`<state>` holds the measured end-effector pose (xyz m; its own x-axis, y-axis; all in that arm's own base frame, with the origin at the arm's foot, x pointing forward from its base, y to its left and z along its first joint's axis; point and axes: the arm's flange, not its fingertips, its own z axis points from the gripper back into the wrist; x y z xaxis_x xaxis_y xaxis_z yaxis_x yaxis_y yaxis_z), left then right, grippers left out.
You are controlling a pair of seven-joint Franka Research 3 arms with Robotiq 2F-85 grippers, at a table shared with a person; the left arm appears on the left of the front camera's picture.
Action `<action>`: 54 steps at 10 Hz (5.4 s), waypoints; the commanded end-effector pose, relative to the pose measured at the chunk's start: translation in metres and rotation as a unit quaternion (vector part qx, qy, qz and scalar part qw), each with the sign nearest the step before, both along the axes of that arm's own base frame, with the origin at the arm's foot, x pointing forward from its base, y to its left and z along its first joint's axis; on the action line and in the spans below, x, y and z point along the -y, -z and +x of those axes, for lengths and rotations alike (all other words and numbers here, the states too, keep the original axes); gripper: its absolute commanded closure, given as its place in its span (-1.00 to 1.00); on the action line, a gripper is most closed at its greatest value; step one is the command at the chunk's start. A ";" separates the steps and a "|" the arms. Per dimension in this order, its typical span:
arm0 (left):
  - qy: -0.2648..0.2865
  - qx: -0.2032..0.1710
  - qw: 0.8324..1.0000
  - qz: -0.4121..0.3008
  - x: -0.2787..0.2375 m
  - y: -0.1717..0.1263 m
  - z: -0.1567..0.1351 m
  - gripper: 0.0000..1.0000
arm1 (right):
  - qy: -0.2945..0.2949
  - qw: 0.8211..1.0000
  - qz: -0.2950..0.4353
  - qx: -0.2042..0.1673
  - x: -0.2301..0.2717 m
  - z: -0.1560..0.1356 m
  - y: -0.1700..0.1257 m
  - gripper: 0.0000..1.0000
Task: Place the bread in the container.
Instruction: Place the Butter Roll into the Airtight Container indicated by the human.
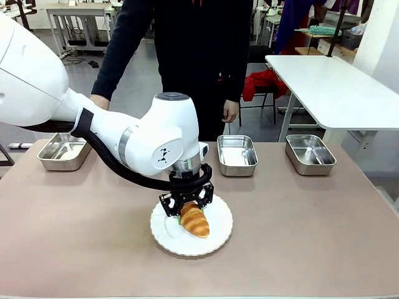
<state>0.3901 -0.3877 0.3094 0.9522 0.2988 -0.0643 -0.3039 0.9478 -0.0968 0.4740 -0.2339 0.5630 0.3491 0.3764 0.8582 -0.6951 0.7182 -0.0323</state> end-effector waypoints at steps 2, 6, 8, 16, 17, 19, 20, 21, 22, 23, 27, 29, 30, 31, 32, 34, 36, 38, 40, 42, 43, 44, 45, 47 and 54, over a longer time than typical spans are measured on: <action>0.009 -0.013 1.000 0.006 0.003 0.004 0.000 0.40 | -0.001 1.000 0.001 0.003 -0.001 0.000 -0.002 -1.00; 0.009 0.048 0.999 -0.021 -0.015 -0.029 0.005 0.24 | -0.001 1.000 0.001 0.003 -0.001 0.000 -0.002 -1.00; 0.023 0.099 0.995 -0.022 -0.058 -0.086 0.014 0.24 | -0.001 1.000 0.001 0.003 -0.001 0.000 -0.002 -1.00; 0.255 0.118 0.959 -0.040 -0.307 -0.179 0.075 0.24 | -0.001 1.000 0.001 0.003 -0.001 0.000 -0.002 -1.00; 0.245 0.119 0.961 -0.037 -0.304 -0.172 0.081 0.24 | -0.001 1.000 0.001 0.003 -0.001 0.000 -0.002 -1.00; 0.220 0.118 0.968 -0.020 -0.301 -0.184 0.073 0.24 | -0.001 1.000 0.001 0.003 -0.001 0.000 -0.002 -1.00; 0.220 0.118 0.968 -0.020 -0.301 -0.184 0.073 0.24 | -0.001 1.000 0.001 0.003 -0.001 0.000 -0.002 -1.00; 0.220 0.118 0.968 -0.020 -0.301 -0.184 0.073 0.24 | -0.001 1.000 0.001 0.003 -0.001 0.000 -0.002 -1.00; 0.231 0.115 0.966 -0.021 -0.306 -0.180 0.076 0.23 | -0.001 1.000 0.001 0.003 -0.001 0.000 -0.002 -1.00; 0.228 0.132 0.964 -0.021 -0.328 -0.178 0.099 0.23 | -0.001 1.000 0.001 0.003 -0.001 0.000 -0.002 -1.00; 0.364 0.095 0.926 0.016 -0.378 -0.143 0.159 0.23 | -0.001 1.000 0.001 0.003 -0.001 0.000 -0.002 -1.00; 0.347 0.065 0.935 -0.011 -0.403 -0.120 0.199 0.23 | -0.001 1.000 0.001 0.003 -0.001 0.000 -0.002 -1.00; 0.344 0.063 0.937 -0.024 -0.417 -0.114 0.215 0.23 | -0.001 1.000 0.001 0.003 -0.001 0.000 -0.002 -1.00; 0.342 0.062 0.937 -0.031 -0.424 -0.112 0.224 0.23 | -0.001 1.000 0.001 0.003 -0.001 0.000 -0.002 -1.00; 0.351 0.059 0.934 -0.036 -0.430 -0.107 0.233 0.23 | -0.001 1.000 0.001 0.003 -0.001 0.000 -0.002 -1.00; 0.364 0.064 0.928 -0.046 -0.433 -0.102 0.248 0.23 | -0.001 1.000 0.001 0.003 -0.001 0.000 -0.002 -1.00; 0.369 0.057 0.927 -0.047 -0.432 -0.098 0.258 0.23 | -0.001 1.000 0.001 0.003 -0.001 0.000 -0.002 -1.00; 0.360 0.053 0.931 -0.037 -0.434 -0.094 0.264 0.23 | -0.001 1.000 0.001 0.003 -0.001 0.000 -0.002 -1.00; 0.360 0.061 0.930 -0.037 -0.436 -0.089 0.268 -0.90 | -0.001 1.000 0.001 0.003 -0.001 0.000 -0.002 -1.00; 0.359 0.063 0.931 -0.036 -0.435 -0.087 0.269 -1.00 | -0.001 1.000 0.001 0.003 -0.001 0.000 -0.002 -1.00; 0.359 0.064 0.930 -0.036 -0.435 -0.087 0.269 -0.98 | -0.001 1.000 0.001 0.003 -0.001 0.000 -0.002 -1.00; 0.359 0.066 0.931 -0.034 -0.435 -0.087 0.269 -1.00 | -0.001 1.000 0.001 0.003 -0.001 0.000 -0.002 -1.00; 0.359 0.067 0.931 -0.034 -0.434 -0.087 0.269 -1.00 | -0.001 1.000 0.001 0.003 -0.001 0.000 -0.002 -1.00; 0.360 0.070 0.930 -0.035 -0.434 -0.086 0.270 -1.00 | -0.001 1.000 0.001 0.003 -0.001 0.000 -0.002 -1.00; 0.354 0.066 0.933 -0.031 -0.432 -0.086 0.268 -0.98 | -0.001 1.000 0.001 0.003 -0.001 0.000 -0.002 -1.00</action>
<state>0.6573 0.0438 0.3950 0.9122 -0.4047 0.0635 0.4097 0.8988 -0.1561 0.4743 -0.2339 0.5625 0.3506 0.3769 0.8573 -0.6948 0.7185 -0.0317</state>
